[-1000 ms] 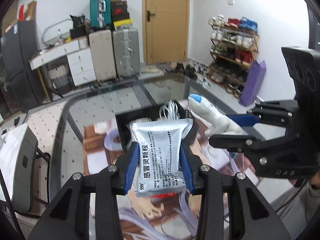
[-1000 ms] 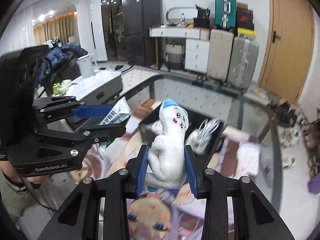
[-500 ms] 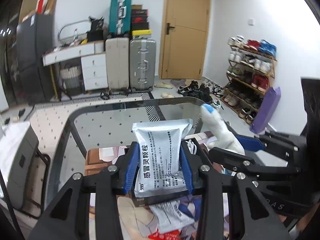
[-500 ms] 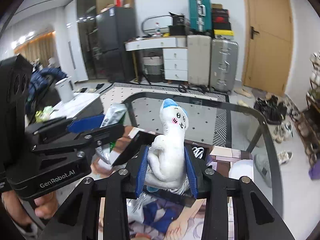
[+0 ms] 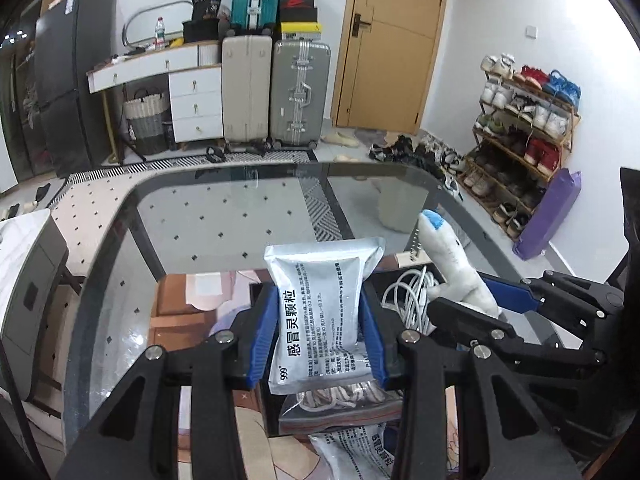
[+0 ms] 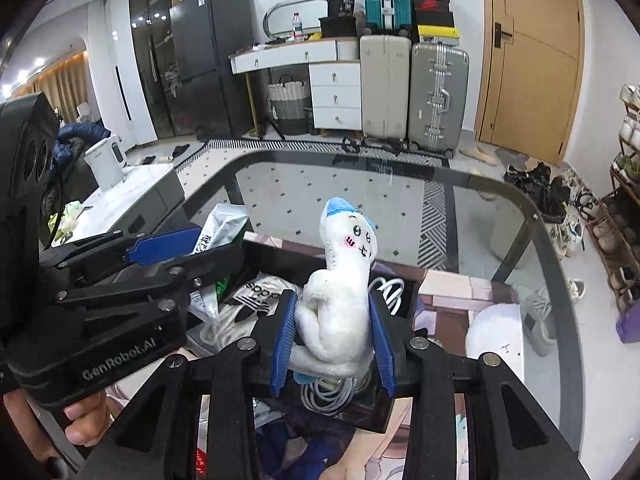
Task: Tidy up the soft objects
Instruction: 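Carry the sachet over the box with the left tool while the right tool carries the plush, then open both tools to drop the sachet and plush into the box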
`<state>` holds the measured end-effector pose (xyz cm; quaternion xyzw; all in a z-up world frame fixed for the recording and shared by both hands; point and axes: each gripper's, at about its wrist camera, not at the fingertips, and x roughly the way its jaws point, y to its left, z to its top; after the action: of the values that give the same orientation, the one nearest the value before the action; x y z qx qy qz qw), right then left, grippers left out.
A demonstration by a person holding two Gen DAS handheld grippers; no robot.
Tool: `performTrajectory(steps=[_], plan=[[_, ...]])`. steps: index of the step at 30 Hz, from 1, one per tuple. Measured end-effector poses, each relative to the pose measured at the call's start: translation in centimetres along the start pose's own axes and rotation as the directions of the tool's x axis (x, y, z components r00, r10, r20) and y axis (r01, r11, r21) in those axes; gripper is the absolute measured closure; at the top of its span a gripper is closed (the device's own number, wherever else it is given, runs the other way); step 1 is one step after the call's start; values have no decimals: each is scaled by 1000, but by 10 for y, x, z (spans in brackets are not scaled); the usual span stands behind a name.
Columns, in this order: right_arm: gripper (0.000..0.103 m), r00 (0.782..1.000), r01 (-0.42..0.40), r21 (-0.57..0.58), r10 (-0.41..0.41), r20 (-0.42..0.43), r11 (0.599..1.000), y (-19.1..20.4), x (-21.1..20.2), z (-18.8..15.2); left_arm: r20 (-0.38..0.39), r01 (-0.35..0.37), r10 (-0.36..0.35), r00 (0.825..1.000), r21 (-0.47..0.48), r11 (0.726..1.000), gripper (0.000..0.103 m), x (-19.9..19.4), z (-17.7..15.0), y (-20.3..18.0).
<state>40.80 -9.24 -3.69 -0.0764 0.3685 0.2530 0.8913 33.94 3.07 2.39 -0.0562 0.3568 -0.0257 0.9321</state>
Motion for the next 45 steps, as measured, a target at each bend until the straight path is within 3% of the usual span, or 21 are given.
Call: performTrajectory(steps=[4, 8, 20, 24, 26, 28, 34, 37, 38, 41, 45], plan=[[67, 999, -5, 1, 5, -40, 1000, -3, 12, -7, -31, -20, 20, 999, 23, 1000, 64, 9, -7, -7], [67, 999, -7, 17, 7, -53, 1000, -7, 16, -11, -61, 3, -2, 998, 13, 1000, 64, 14, -9, -9], [63, 997, -18, 11, 19, -80, 1000, -7, 20, -18, -80, -5, 7, 997, 24, 1000, 61, 15, -12, -10], [53, 997, -10, 24, 12, -73, 1000, -12, 14, -21, -77, -34, 34, 996, 6, 999, 41, 12, -12, -5], [49, 997, -27, 26, 29, -70, 999, -14, 8, -25, -72, 7, -7, 997, -10, 1000, 34, 8, -12, 0], [48, 997, -29, 19, 30, -72, 999, -15, 3, -29, -52, 24, -25, 998, -17, 1000, 17, 0, -12, 3], [48, 993, -79, -7, 78, -88, 997, -7, -17, -47, -12, -21, 21, 1000, 41, 999, 16, -31, -21, 2], [46, 985, -128, -7, 127, -118, 992, 1, -24, -60, -15, -77, 78, 997, 75, 994, 16, -41, -34, 6], [41, 980, -153, 1, 152, -131, 988, 3, -24, -63, -22, -84, 86, 996, 86, 993, 16, -43, -38, 10], [31, 948, -252, 45, 255, -187, 967, 13, -16, -74, -57, -99, 105, 993, 97, 990, 16, -43, -49, 26], [30, 927, -260, 115, 281, -247, 959, 25, 7, -80, -110, -122, 132, 985, 91, 988, 16, -36, -64, 51]])
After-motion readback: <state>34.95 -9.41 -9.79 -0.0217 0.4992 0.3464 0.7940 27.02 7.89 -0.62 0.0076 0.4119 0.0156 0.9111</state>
